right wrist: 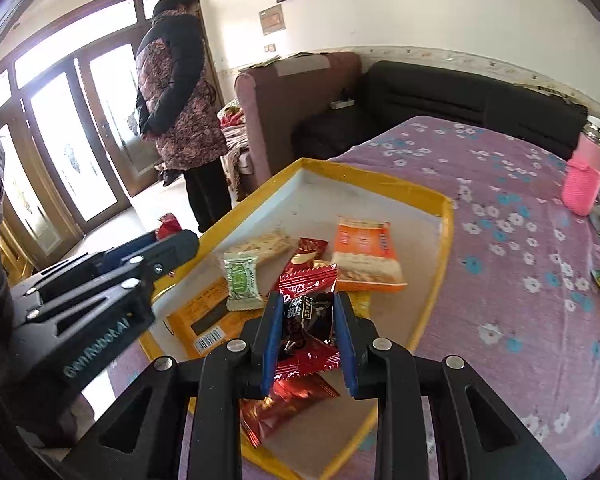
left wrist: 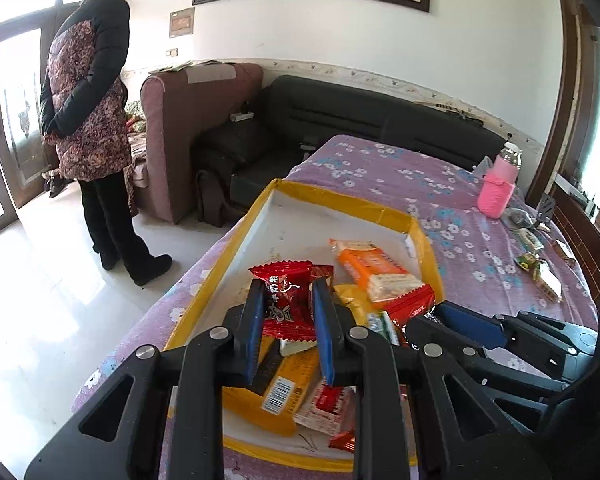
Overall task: Organize snacks
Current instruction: 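Carry both red candies over the yellow tray and open both grippers, then withdraw both open grippers from the tray toward the remaining snacks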
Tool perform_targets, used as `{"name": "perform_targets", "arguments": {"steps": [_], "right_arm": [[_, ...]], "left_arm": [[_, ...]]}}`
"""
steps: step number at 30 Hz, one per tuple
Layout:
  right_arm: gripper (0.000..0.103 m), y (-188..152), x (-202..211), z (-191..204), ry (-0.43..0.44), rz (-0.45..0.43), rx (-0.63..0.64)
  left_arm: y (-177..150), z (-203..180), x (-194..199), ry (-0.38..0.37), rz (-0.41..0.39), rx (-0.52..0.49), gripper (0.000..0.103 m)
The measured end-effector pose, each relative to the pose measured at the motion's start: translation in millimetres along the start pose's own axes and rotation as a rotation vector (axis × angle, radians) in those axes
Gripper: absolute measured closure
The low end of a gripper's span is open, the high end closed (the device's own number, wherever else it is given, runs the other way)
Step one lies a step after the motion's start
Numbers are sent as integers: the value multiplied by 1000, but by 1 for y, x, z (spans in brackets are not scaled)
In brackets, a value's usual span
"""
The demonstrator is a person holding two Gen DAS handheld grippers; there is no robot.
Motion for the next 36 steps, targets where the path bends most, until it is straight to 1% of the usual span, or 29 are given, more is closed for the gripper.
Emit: {"name": "perform_targets", "arguments": {"steps": [8, 15, 17, 20, 21, 23, 25, 29, 30, 31, 32, 34, 36], "right_arm": [[77, 1, -34, 5, 19, 54, -16], [77, 0, -51, 5, 23, 85, -40], [77, 0, -54, 6, 25, 90, -44], [74, -1, -55, 8, 30, 92, -43], [74, 0, -55, 9, 33, 91, -43], [74, 1, -53, 10, 36, 79, -46], [73, 3, -49, 10, 40, 71, -46], [68, 6, -37, 5, 39, 41, -59], [66, 7, -33, 4, 38, 31, -64], [63, 7, -28, 1, 35, 20, -72], [61, 7, -23, -2, 32, 9, -79], [57, 6, -11, -12, 16, -14, -91], [56, 4, 2, -26, -10, -35, -106]], "left_arm": [[-3, 12, -17, 4, 29, 22, 82], [-4, 16, -20, 3, 37, 33, 82], [-5, 17, -20, 5, 41, 33, 80], [-4, 16, -17, 10, 39, 31, 73], [-3, 16, -15, 13, 33, 29, 68], [-1, 15, -11, 22, 22, 27, 63], [2, 15, -7, 27, 12, 31, 52], [7, 14, 4, 35, -3, 41, 41], [8, 13, 7, 31, -3, 48, 36], [10, 12, 14, 17, -10, 63, 30], [11, 11, 19, 1, -20, 73, 27], [15, 7, 32, -65, -48, 99, 18], [19, -2, 41, -135, -55, 111, 18]]}}
Point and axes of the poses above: each gripper's, at about its wrist camera, not at the fingertips, and x roughly against the way its jaws point, z to its left, y to its top, the point moved 2 cm from there along -x, roughly the way its jaws point, and after that the axes turned 7 degrees about -z, right-handed, at the moved point
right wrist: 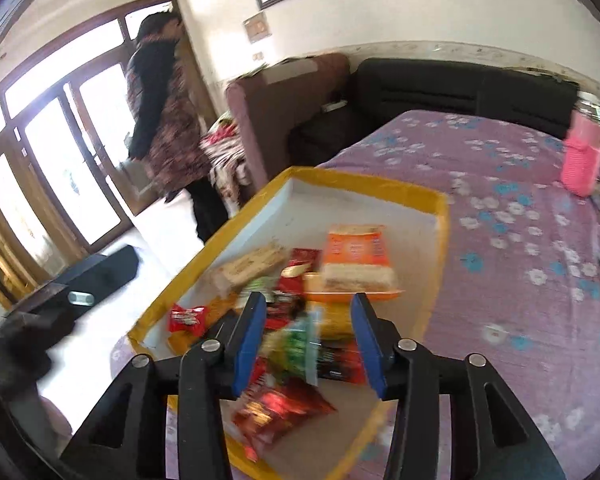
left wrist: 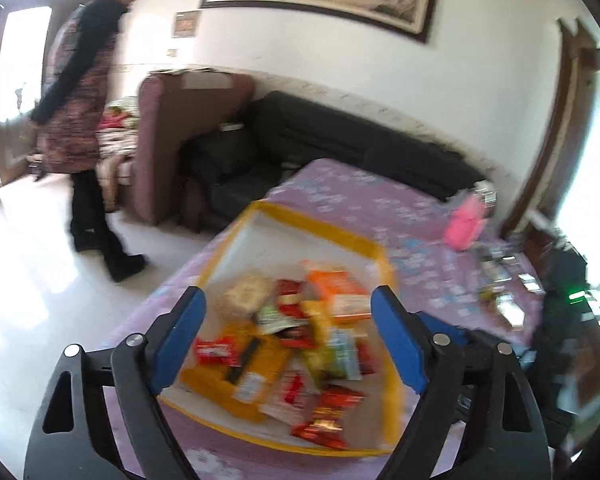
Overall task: Organize snacks
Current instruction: 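Withdraw both open grippers from the tray toward the remaining snacks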
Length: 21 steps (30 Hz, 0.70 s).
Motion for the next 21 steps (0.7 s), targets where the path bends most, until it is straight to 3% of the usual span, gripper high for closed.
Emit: {"name": "perform_targets", "arguments": {"steps": [6, 10, 13, 16, 21], "right_arm": [[52, -3, 33, -86, -123, -25, -105], [50, 2, 57, -178, -280, -27, -177], [46, 8, 76, -261, -426, -46, -268], [46, 11, 89, -341, -523, -38, -383], [44, 1, 89, -431, -573, -21, -550]], "left_arm": [[-6, -49, -2, -205, 92, -14, 18], [-20, -77, -10, -301, 174, -29, 18], [-26, -94, -14, -330, 199, -44, 18], [-28, -107, -15, -310, 205, -78, 18], [-24, -118, -11, -280, 185, -105, 18]]}}
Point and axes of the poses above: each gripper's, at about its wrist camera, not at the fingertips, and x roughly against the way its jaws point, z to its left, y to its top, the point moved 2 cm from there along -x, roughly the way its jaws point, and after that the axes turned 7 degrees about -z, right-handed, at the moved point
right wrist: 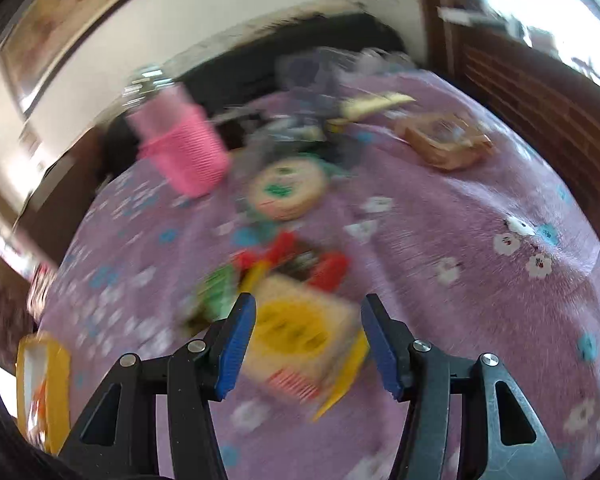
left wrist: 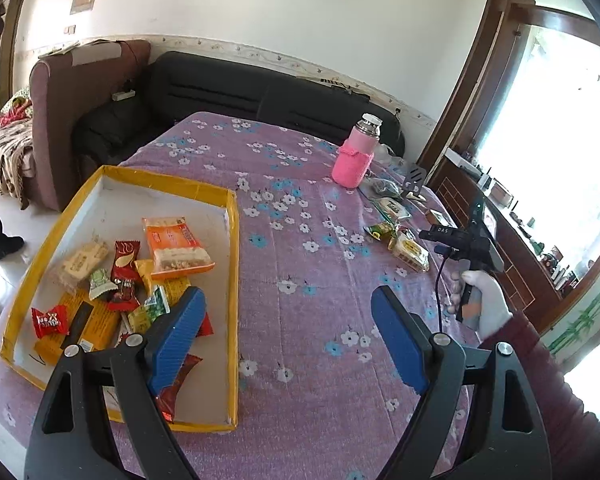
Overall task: Organize snacks
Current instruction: 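Withdraw both open grippers from the tray toward the remaining snacks, then grasp the yellow cracker pack with the right gripper while the left grasps a green sachet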
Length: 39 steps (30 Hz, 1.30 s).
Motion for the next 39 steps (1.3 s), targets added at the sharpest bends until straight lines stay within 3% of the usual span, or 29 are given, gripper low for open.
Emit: {"name": "perform_targets", "arguments": {"steps": [5, 7, 9, 10, 12, 15, 22, 24, 25, 26, 30, 34, 39], "right_arm": [[44, -4, -30, 3, 76, 67, 27], [44, -13, -29, 19, 149, 99, 94], [46, -32, -26, 37, 323, 230, 151], [46, -37, -22, 41, 347, 242, 181], [44, -46, -10, 48, 320, 226, 231], [31, -52, -5, 54, 252, 203, 208], [22, -57, -26, 93, 85, 150, 201], [24, -60, -30, 99, 21, 136, 245], [33, -64, -29, 103, -14, 130, 282], [32, -67, -27, 104, -37, 121, 306], [33, -76, -7, 84, -39, 112, 276], [32, -80, 20, 38, 40, 79, 137], [32, -73, 26, 6, 126, 51, -8]], "left_arm": [[-1, -8, -14, 23, 22, -15, 18], [-3, -11, -19, 23, 35, -23, 18], [-4, -15, -24, 17, 44, -32, 18], [-5, -16, -26, 13, 47, -35, 18], [-6, -19, -33, 11, 55, -33, 18], [-7, -23, -43, 3, 77, -26, 18], [7, -44, -55, 11, 81, -114, 18], [13, -49, -64, 9, 96, -134, 18], [17, -52, -69, 2, 105, -142, 18], [21, -55, -76, -4, 119, -154, 18], [33, -71, -108, -27, 165, -200, 18], [37, -93, -156, -51, 200, -249, 18], [35, -126, -228, -70, 262, -323, 18]]}}
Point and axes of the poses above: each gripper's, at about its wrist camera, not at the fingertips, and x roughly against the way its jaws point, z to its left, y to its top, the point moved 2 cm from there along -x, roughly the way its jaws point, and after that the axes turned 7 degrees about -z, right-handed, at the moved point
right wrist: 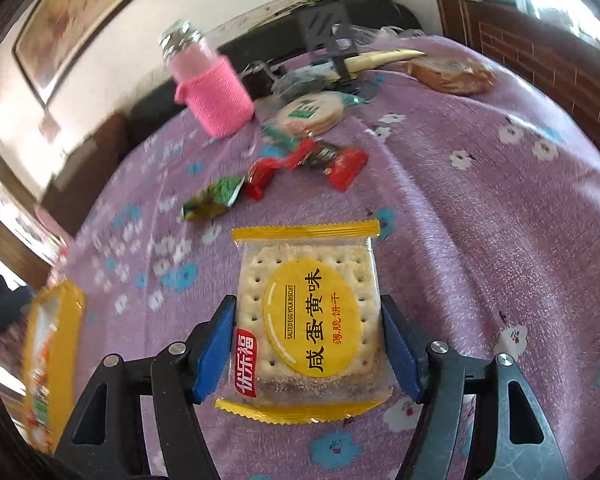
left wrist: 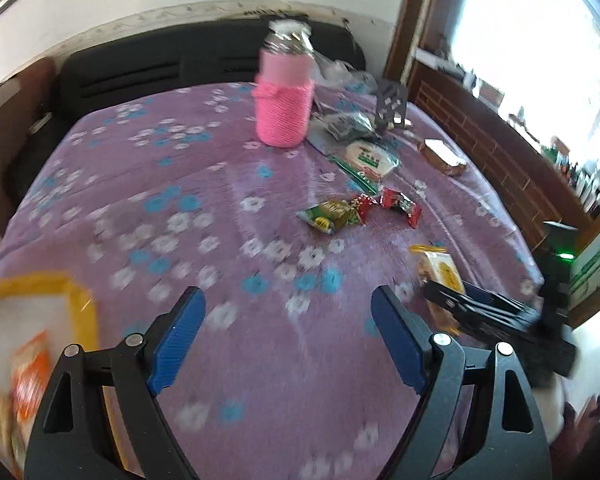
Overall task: Organize snacks
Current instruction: 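Grasp the yellow cracker pack with the right gripper while the left grasps a green sachet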
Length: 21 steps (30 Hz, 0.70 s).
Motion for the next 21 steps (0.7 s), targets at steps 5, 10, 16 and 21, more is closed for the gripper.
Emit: {"name": "perform_targets", "arguments": {"steps": [5, 10, 16, 21], "right_arm": [[32, 4, -3, -4, 38, 9, 0], [32, 1, -4, 0, 18, 11, 21], [31, 2, -5, -1, 23, 11, 14], [36, 2, -6, 1, -6, 10, 46]], "left_arm": [[24, -27, -61, 14, 21, -140, 18], [37, -52, -107, -64, 31, -275, 18], [28, -59, -154, -102, 148, -307, 22], [28, -56, -144, -103, 127, -272, 71]]}}
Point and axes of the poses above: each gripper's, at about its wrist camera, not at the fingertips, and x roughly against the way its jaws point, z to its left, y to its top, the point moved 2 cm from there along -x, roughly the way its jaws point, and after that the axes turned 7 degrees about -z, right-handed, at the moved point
